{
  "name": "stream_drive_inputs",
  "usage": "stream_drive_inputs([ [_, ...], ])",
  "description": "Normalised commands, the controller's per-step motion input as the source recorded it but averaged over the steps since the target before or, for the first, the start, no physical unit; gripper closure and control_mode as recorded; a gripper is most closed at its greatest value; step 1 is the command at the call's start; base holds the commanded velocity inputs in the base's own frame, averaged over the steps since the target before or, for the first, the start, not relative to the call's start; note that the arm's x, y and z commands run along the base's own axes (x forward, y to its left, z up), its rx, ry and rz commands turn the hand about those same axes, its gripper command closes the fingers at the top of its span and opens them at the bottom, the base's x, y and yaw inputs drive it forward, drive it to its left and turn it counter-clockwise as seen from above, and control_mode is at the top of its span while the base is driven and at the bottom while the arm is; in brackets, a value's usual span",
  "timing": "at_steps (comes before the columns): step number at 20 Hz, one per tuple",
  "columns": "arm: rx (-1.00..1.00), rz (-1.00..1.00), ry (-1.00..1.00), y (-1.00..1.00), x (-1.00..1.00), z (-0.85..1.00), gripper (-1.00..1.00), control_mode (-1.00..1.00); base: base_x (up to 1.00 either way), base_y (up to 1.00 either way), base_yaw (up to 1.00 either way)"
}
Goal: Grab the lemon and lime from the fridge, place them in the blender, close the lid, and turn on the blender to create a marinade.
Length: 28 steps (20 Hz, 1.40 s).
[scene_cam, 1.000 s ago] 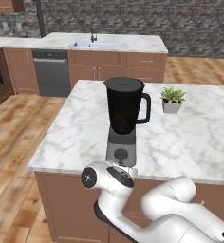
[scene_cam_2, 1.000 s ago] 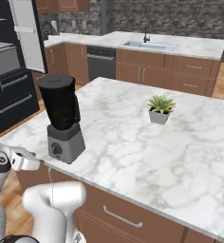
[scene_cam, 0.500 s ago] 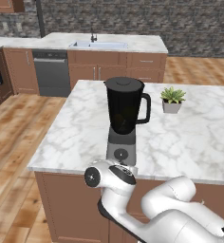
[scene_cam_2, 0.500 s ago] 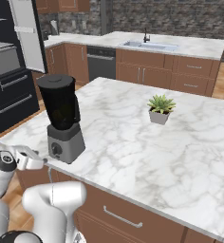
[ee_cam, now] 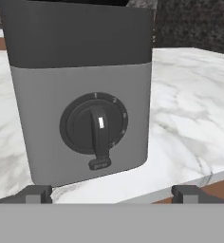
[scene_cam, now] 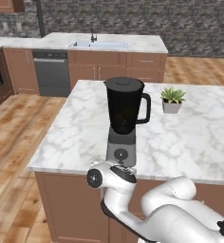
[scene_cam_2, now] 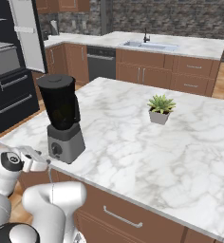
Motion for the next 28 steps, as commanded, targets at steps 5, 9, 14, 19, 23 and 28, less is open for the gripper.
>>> stream_drive_inputs([
  [5,0.0,0.0,-0.05,-0.01,0.0,-0.18,-1.0,-1.0,0.0,0.0,0.0],
  [9,0.0,0.0,-0.06,-0.03,0.0,-0.01,-1.0,-1.0,0.0,0.0,0.0],
  [14,0.0,0.0,-0.01,-0.02,0.0,0.0,-1.0,-1.0,0.0,0.0,0.0],
  [19,0.0,0.0,0.0,-0.01,0.0,0.0,1.0,-1.0,0.0,0.0,0.0],
  [23,0.0,0.01,0.0,-0.02,0.0,0.01,1.0,-1.0,0.0,0.0,0.0],
  [28,0.0,0.01,0.0,-0.06,0.0,0.03,1.0,-1.0,0.0,0.0,0.0],
])
